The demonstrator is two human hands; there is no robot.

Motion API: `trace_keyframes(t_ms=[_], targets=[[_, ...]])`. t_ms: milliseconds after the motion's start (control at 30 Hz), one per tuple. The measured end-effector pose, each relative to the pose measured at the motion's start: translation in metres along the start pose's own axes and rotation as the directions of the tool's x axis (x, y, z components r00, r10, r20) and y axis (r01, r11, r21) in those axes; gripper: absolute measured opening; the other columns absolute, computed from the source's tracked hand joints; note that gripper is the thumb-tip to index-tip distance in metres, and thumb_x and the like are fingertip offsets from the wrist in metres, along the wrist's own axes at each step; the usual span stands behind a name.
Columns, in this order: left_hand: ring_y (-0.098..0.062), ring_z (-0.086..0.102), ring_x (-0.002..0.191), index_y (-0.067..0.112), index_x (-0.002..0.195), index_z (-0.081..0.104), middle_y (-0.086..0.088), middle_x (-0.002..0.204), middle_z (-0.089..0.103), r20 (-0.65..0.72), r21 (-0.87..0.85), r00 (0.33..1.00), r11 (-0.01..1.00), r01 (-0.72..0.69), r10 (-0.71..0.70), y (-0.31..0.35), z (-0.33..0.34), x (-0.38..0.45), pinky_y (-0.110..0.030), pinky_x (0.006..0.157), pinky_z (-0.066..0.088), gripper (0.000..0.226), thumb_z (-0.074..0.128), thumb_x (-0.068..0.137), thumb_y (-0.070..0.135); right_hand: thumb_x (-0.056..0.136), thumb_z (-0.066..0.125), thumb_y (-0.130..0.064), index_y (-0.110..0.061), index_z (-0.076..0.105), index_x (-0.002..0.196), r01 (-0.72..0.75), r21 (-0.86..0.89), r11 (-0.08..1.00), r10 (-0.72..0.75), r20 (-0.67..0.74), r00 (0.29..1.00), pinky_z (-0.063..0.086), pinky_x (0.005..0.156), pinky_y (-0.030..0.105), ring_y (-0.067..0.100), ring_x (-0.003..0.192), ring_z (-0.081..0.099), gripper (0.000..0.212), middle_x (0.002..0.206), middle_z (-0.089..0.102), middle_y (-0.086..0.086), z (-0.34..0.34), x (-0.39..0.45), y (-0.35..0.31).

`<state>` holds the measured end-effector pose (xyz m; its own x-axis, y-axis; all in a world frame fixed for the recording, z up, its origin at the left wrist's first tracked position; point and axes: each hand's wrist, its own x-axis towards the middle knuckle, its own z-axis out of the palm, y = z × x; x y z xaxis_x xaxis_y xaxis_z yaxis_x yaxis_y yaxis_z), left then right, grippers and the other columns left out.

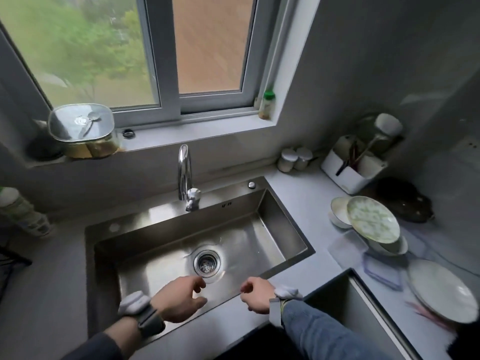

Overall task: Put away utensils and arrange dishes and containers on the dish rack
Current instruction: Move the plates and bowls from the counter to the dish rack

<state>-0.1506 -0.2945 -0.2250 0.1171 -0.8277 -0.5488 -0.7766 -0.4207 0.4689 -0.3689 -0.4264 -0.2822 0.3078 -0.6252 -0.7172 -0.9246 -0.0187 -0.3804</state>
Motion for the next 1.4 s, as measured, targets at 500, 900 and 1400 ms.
trace_keyframes(t_ms=[500,900,1400], targets=[[-0.011,0.059,0.112,0.027,0.128,0.06,0.011,0.123,0.064,0.041,-0.037,0.999,0.999,0.023,-0.021,0.223,0.012,0.173,-0.024,0.096,0.045,0.043,0.062,0.091,0.047,0.08,0.058,-0.03,-0.033,0.063,0.092,0.098,0.155,0.983,-0.106,0.044,0.993,0.054,0.059,0.021,0.016,0.074,0.075,0.014,0.091,0.07,-0.009,-0.193,0.047,0.134],[-0.015,0.066,0.1,0.022,0.129,0.058,0.007,0.116,0.068,0.013,-0.309,0.998,0.949,0.06,-0.058,0.375,0.028,0.293,-0.027,0.088,0.052,0.045,0.068,0.088,0.038,0.097,0.054,-0.046,-0.015,0.053,0.126,-0.296,0.52,0.801,0.18,0.262,0.948,0.053,0.052,0.026,0.021,0.08,0.071,0.043,0.115,0.07,0.006,-0.333,0.074,0.259],[-0.031,0.053,0.129,0.028,0.141,0.046,-0.005,0.164,0.021,-0.069,0.049,0.997,0.999,-0.023,0.026,0.42,0.071,0.357,-0.036,0.1,0.045,0.053,0.058,0.089,0.02,0.104,0.048,-0.027,-0.009,0.063,0.109,-0.275,0.917,0.288,0.33,0.174,0.928,0.048,0.056,0.025,0.017,0.078,0.067,0.024,0.098,0.076,0.005,-0.347,0.076,0.301]])
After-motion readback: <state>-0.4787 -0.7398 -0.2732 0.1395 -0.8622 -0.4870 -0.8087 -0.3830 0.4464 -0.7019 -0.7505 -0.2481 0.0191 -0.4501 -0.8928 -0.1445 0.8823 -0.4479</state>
